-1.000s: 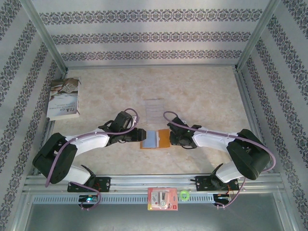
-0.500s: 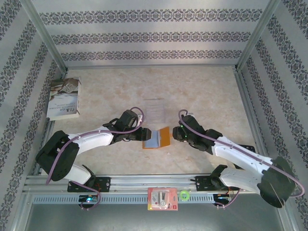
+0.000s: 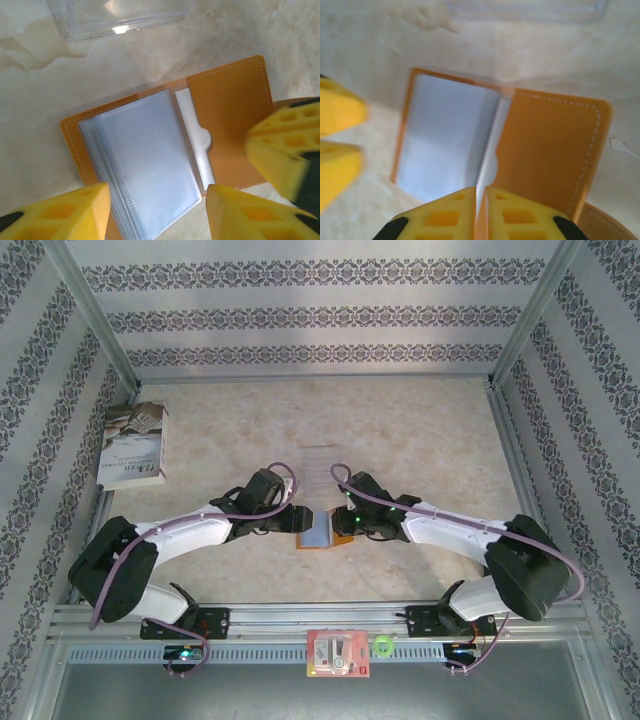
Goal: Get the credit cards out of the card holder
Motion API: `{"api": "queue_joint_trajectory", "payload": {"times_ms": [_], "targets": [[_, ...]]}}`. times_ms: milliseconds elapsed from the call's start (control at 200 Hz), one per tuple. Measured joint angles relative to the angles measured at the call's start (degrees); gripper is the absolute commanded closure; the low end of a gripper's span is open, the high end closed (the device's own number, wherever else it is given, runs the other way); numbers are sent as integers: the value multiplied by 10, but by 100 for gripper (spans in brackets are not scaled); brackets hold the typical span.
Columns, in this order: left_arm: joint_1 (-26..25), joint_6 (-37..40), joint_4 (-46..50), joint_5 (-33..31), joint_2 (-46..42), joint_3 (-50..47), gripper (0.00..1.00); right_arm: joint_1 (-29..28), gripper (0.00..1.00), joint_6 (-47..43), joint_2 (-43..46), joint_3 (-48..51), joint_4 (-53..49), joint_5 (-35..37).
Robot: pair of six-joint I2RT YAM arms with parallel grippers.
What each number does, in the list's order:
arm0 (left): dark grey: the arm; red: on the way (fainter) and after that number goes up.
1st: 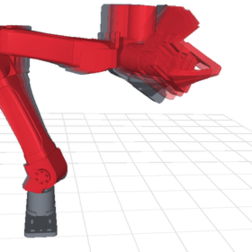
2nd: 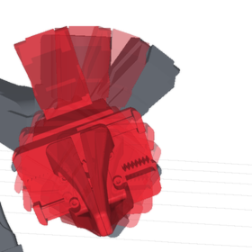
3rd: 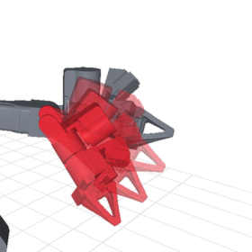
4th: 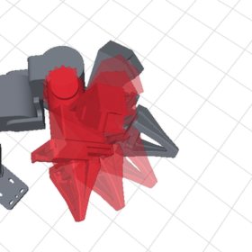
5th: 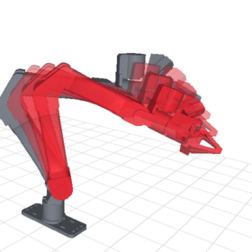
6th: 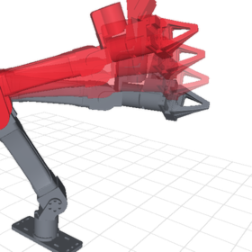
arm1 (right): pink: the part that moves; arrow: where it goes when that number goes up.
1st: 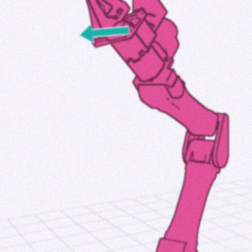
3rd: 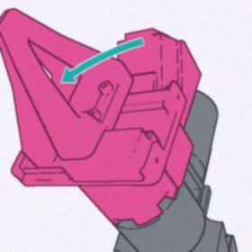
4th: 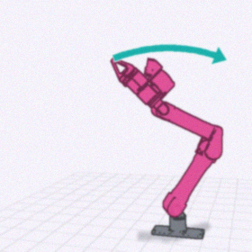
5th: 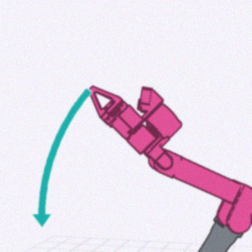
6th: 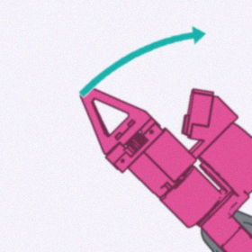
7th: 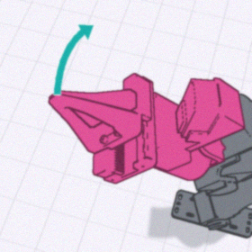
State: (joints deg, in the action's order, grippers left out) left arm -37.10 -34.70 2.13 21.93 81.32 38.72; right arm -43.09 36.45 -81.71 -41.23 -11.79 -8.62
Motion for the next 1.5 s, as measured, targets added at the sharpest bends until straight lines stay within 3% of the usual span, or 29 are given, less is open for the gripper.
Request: {"api": "queue_joint_trajectory", "payload": {"times_ms": [365, 500, 824, 1079, 1179, 1339, 1504], "targets": [[5, -2, -7, 1, 3, -22, 42, 6, 94, 16, -63, 20, 30, 32], [9, -5, -19, 2, 21, -23, 55, 7, 94, 22, -62, 27, 42, 35], [22, -20, -43, -5, 48, -35, 59, 10, 94, 26, -56, 39, 61, 32], [17, -19, -47, -2, 20, -29, 63, 10, 92, 26, -57, 40, 63, 32], [12, -19, -47, -5, 20, -21, 64, 10, 83, 27, -57, 40, 63, 32], [14, -21, -27, -44, -5, -23, 51, 4, 51, 17, -40, 43, 73, 30], [29, -24, -5, -95, -86, -36, 40, -18, 41, -7, -1, 37, 32, 56]]}}
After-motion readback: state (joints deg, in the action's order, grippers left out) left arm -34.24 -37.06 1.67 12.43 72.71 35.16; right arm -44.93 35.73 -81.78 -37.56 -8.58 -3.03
